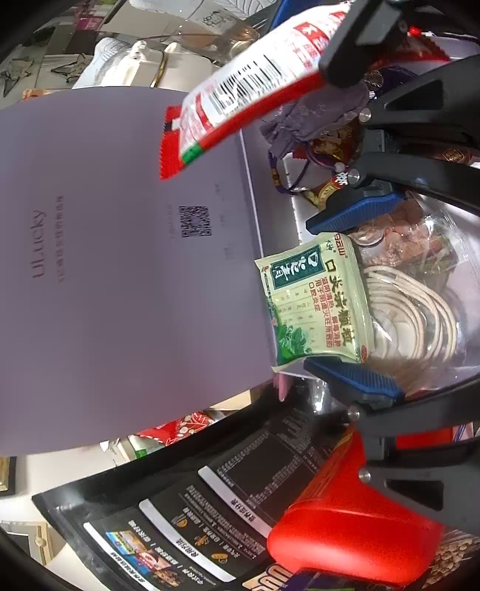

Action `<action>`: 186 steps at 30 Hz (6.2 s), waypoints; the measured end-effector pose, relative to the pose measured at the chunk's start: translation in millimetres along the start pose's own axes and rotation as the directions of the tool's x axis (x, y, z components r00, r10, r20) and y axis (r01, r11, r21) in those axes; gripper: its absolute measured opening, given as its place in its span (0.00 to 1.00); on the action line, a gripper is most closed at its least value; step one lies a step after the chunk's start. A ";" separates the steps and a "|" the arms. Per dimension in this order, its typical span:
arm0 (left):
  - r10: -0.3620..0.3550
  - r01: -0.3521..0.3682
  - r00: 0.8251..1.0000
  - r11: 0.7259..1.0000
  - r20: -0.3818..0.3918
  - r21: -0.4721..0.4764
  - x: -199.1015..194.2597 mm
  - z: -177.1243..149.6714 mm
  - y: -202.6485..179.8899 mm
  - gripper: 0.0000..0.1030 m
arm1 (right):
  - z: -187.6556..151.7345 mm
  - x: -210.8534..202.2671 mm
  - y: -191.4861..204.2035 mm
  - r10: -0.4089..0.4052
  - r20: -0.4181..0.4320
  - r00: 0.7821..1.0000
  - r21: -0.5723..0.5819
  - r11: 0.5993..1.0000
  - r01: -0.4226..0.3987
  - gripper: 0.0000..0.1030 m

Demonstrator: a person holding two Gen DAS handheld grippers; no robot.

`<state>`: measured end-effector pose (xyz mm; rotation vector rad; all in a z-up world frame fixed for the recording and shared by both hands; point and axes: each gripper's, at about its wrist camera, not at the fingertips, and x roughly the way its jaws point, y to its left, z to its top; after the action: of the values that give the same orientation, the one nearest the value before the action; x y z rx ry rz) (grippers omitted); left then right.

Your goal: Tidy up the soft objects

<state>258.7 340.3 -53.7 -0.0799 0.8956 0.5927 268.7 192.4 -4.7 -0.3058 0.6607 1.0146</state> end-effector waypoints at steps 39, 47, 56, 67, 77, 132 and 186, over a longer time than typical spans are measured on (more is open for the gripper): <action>0.039 -0.040 0.999 0.998 -0.033 -0.043 -29.1 4.5 2.9 0.89 | -7.0 12.2 -17.5 -0.024 -0.057 0.998 0.101 0.994 0.030 0.60; 0.046 -0.044 0.999 0.996 0.021 -0.075 -75.0 9.1 9.2 0.89 | -0.4 -21.0 -15.3 -0.054 -0.026 0.998 0.112 0.992 0.057 0.62; 0.051 -0.041 0.993 0.995 0.105 -0.092 -134.0 21.0 14.2 0.89 | 20.8 -58.8 -8.0 -0.090 0.023 0.996 0.084 0.993 0.088 0.61; 0.050 -0.025 0.966 0.995 0.252 -0.099 -230.2 8.1 24.1 0.89 | 31.3 -142.1 11.4 -0.132 0.150 0.980 0.071 0.990 0.123 0.61; 0.048 -0.015 0.930 0.996 0.365 -0.092 -313.6 -33.0 33.7 0.89 | 17.9 -219.6 38.8 -0.174 0.243 0.954 0.082 0.984 0.159 0.66; -0.142 0.156 0.932 0.988 0.334 -0.016 -345.2 -190.3 18.1 0.89 | -134.8 -288.9 108.3 -0.334 0.153 0.930 0.187 0.934 0.304 0.73; -0.182 0.191 0.930 0.982 0.320 0.004 -344.5 -189.7 17.4 0.89 | -139.6 -293.4 110.0 -0.364 0.134 0.922 0.173 0.925 0.339 0.79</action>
<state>-49.5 141.1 88.9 -0.0900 0.5569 0.4239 18.2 -25.3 82.0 -0.1993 0.5041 0.6330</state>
